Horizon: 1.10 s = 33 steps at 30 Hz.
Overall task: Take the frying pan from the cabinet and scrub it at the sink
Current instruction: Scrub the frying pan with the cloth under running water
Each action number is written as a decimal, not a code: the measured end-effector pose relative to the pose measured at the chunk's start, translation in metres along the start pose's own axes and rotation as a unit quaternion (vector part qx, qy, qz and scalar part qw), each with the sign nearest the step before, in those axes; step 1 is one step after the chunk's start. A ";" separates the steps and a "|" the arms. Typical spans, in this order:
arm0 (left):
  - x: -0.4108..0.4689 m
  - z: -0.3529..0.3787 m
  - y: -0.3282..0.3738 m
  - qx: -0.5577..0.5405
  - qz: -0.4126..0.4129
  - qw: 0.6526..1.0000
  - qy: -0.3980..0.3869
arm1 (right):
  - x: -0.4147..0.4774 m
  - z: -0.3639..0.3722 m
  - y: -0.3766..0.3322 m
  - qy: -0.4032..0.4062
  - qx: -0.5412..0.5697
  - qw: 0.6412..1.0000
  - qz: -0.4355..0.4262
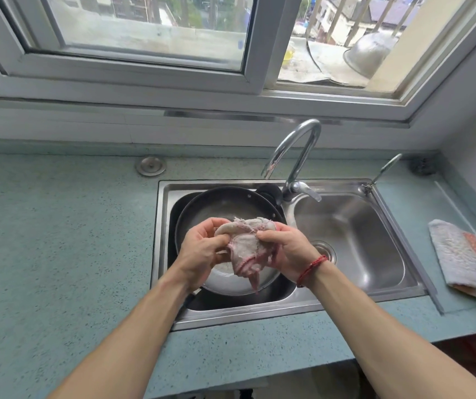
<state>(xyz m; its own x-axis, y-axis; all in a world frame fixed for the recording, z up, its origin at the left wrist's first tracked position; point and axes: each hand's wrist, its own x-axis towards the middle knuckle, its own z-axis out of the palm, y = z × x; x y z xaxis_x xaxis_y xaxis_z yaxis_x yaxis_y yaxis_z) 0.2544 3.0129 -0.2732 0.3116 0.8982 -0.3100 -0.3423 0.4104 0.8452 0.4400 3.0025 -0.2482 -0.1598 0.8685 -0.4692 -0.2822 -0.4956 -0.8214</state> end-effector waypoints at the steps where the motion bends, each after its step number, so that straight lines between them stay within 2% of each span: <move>1: 0.001 0.003 -0.001 -0.002 -0.002 1.000 -0.004 | 0.001 -0.002 0.003 -0.015 0.012 1.000 0.015; 4: 0.006 0.012 -0.002 0.011 -0.007 1.000 -0.004 | 0.009 -0.013 0.019 -0.122 0.064 0.987 0.089; 6: 0.010 0.013 -0.003 0.038 0.001 0.999 0.026 | 0.019 -0.019 0.027 -0.157 0.063 0.976 0.134; 7: 0.013 0.011 -0.005 0.061 0.007 0.997 0.054 | 0.026 -0.021 0.029 -0.142 0.050 0.979 0.139; 9: 0.019 0.001 -0.013 0.143 0.019 0.981 0.126 | 0.045 -0.028 0.030 -0.061 0.020 0.990 0.125; 12: 0.019 -0.021 -0.033 0.336 0.020 0.914 0.227 | 0.078 -0.044 0.035 0.053 -0.031 0.992 0.106; 14: 0.009 -0.033 -0.050 0.443 0.009 0.856 0.266 | 0.096 -0.052 0.041 0.065 -0.042 0.990 0.117; 18: -0.014 -0.051 -0.087 0.581 -0.016 0.777 0.243 | 0.124 -0.054 0.053 0.077 -0.075 0.985 0.134; 20: -0.020 -0.056 -0.102 0.626 -0.020 0.746 0.229 | 0.132 -0.048 0.062 0.079 -0.137 0.982 0.100; 22: -0.021 -0.057 -0.111 0.646 -0.037 0.730 0.221 | 0.134 -0.040 0.072 0.082 -0.201 0.976 0.037; 24: -0.019 -0.060 -0.117 0.659 -0.046 0.720 0.213 | 0.134 -0.034 0.086 0.067 -0.316 0.944 -0.063; 26: -0.015 -0.066 -0.124 0.679 -0.030 0.705 0.202 | 0.134 -0.027 0.104 -0.040 -0.455 0.880 -0.132; 28: -0.012 -0.071 -0.128 0.687 -0.013 0.696 0.206 | 0.139 -0.025 0.126 -0.153 -0.582 0.789 -0.123; 29: -0.010 -0.072 -0.129 0.688 -0.004 0.695 0.211 | 0.142 -0.024 0.134 -0.174 -0.627 0.752 -0.108; 31: -0.009 -0.073 -0.132 0.685 0.013 0.695 0.219 | 0.148 -0.026 0.143 -0.163 -0.680 0.710 -0.085; 33: -0.010 -0.075 -0.135 0.682 0.023 0.698 0.219 | 0.152 -0.023 0.147 -0.140 -0.708 0.684 -0.110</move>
<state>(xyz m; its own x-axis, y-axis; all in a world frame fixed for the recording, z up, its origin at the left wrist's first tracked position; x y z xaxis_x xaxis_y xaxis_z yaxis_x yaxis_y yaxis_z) 0.2310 2.9601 -0.4171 -0.0745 0.9899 -0.1205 0.9115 0.1166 0.3944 0.3962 3.0618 -0.4480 -0.4912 0.7908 -0.3652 0.8378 0.3143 -0.4464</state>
